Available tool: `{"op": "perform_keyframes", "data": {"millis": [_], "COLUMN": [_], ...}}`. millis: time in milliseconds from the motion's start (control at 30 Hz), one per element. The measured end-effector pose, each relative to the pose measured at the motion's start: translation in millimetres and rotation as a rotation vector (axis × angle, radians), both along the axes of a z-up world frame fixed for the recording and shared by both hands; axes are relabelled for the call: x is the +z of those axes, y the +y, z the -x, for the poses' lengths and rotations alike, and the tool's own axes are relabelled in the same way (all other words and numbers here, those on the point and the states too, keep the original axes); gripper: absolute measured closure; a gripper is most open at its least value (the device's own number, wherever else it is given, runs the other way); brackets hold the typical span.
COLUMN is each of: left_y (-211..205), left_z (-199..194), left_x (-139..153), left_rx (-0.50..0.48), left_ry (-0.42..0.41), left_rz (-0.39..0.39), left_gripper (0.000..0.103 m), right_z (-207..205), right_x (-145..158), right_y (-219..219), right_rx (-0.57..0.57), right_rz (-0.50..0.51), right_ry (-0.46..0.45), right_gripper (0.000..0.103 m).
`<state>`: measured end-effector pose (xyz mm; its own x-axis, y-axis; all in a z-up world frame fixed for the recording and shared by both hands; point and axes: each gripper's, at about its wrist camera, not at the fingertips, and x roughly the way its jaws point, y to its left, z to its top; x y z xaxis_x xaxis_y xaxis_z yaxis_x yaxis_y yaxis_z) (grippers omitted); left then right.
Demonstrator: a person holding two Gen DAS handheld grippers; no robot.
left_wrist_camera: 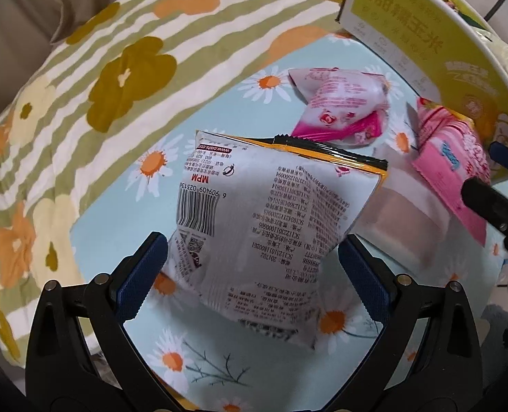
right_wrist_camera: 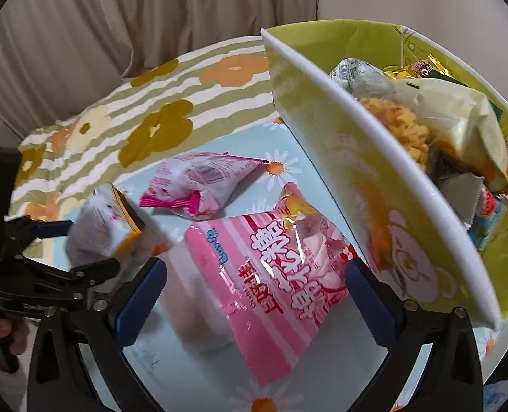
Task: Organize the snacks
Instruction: 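Grasp the white printed snack bag with the left tool while the right tool grasps the pink Lorro candy bag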
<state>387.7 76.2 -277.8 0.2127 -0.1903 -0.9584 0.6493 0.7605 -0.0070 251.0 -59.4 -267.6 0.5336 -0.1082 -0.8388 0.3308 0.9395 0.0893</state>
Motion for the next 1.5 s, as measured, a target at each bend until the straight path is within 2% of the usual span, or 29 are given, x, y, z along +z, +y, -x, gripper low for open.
{"op": "perform_keyframes", "data": {"millis": [100, 267, 333, 367, 600, 767, 1167, 1300, 1500], "left_y": [-2, -6, -6, -7, -3, 0, 19, 26, 32], "left_z": [-3, -7, -8, -7, -4, 4, 23, 30, 38], "left_x": [-5, -11, -13, -14, -10, -4, 15, 26, 53], "left_rx": [-0.004, -0.018, -0.017, -0.019, -0.012, -0.009, 0.083, 0.117, 0.155], "left_ry": [0.002, -0.012, -0.022, -0.03, -0.042, -0.043, -0.052, -0.064, -0.108], "left_rz": [0.001, -0.001, -0.012, -0.021, 0.01, 0.032, 0.089, 0.104, 0.126], "left_gripper": [0.004, 0.005, 0.014, 0.023, 0.035, 0.04, 0.04, 0.04, 0.04], "right_z": [-4, -8, -8, -8, -11, -14, -11, -8, -3], "right_x": [-4, -15, -17, -18, -21, -24, -17, -7, 20], "right_y": [2, -8, -7, -7, -5, -7, -2, 0, 6], "right_rx": [0.0, -0.044, -0.048, -0.049, -0.052, -0.047, 0.076, 0.11, 0.167], "right_rz": [0.047, 0.013, 0.013, 0.017, 0.021, -0.004, -0.003, -0.031, -0.053], "right_ry": [0.003, 0.023, 0.025, 0.025, 0.019, 0.029, 0.041, -0.004, -0.072], "right_gripper": [0.0, 0.0, 0.0, 0.0, 0.0, 0.0, 0.035, 0.04, 0.042]}}
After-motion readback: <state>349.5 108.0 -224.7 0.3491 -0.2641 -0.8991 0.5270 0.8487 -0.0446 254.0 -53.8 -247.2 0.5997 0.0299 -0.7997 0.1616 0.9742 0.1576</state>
